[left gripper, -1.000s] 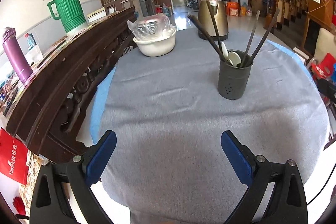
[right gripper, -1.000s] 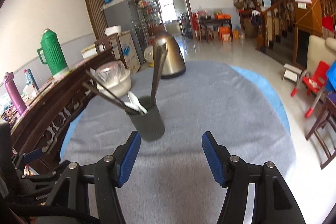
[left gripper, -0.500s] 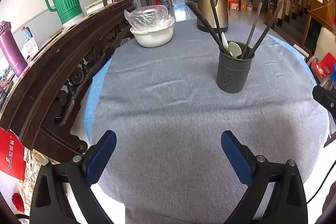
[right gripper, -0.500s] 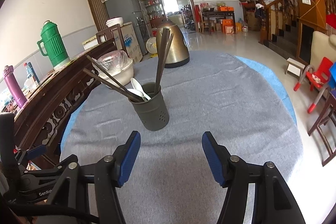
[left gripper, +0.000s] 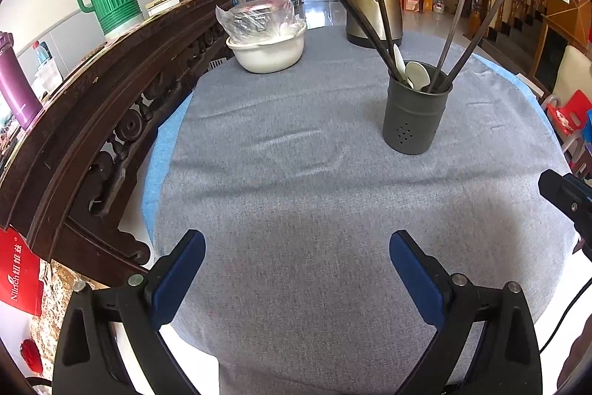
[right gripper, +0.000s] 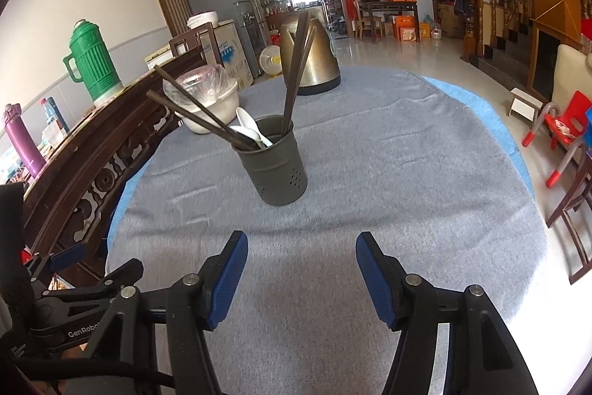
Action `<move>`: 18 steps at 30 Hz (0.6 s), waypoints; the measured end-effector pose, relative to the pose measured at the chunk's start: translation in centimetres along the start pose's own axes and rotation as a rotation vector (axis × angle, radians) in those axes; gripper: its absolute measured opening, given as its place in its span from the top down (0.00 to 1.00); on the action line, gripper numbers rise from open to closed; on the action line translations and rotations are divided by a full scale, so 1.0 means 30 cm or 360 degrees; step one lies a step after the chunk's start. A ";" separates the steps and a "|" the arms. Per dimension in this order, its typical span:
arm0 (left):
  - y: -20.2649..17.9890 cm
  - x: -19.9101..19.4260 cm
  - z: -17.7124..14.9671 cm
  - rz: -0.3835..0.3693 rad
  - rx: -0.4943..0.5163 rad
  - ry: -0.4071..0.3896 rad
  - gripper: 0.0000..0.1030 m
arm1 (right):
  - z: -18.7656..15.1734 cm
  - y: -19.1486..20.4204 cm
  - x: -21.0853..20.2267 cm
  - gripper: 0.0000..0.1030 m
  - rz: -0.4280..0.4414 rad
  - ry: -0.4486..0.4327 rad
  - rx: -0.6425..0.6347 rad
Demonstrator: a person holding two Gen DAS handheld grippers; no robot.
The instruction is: Organize utensils
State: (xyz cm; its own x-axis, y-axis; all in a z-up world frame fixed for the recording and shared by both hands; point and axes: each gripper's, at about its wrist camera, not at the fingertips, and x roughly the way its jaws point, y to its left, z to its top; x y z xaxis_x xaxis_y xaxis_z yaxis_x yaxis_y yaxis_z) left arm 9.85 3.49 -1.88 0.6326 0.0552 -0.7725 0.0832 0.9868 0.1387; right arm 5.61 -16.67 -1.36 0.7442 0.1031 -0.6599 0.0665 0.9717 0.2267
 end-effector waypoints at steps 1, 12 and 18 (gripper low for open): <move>0.001 0.000 0.000 -0.0002 -0.0002 0.0001 0.03 | -0.002 0.002 0.002 0.38 0.0001 0.0005 0.0000; 0.015 0.005 -0.006 -0.0012 -0.0022 0.0014 0.03 | -0.013 0.017 0.007 0.38 -0.0004 0.0030 -0.0005; 0.024 0.008 -0.009 -0.0015 -0.0041 0.0013 0.03 | -0.018 0.035 0.004 0.38 -0.0002 0.0030 -0.0024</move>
State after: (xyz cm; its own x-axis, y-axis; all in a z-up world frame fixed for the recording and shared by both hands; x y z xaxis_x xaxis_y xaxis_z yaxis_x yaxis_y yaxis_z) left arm 9.85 4.24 -2.11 0.6253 0.0470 -0.7790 0.0693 0.9909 0.1155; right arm 5.40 -15.53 -1.60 0.7317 0.1055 -0.6734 0.0574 0.9749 0.2152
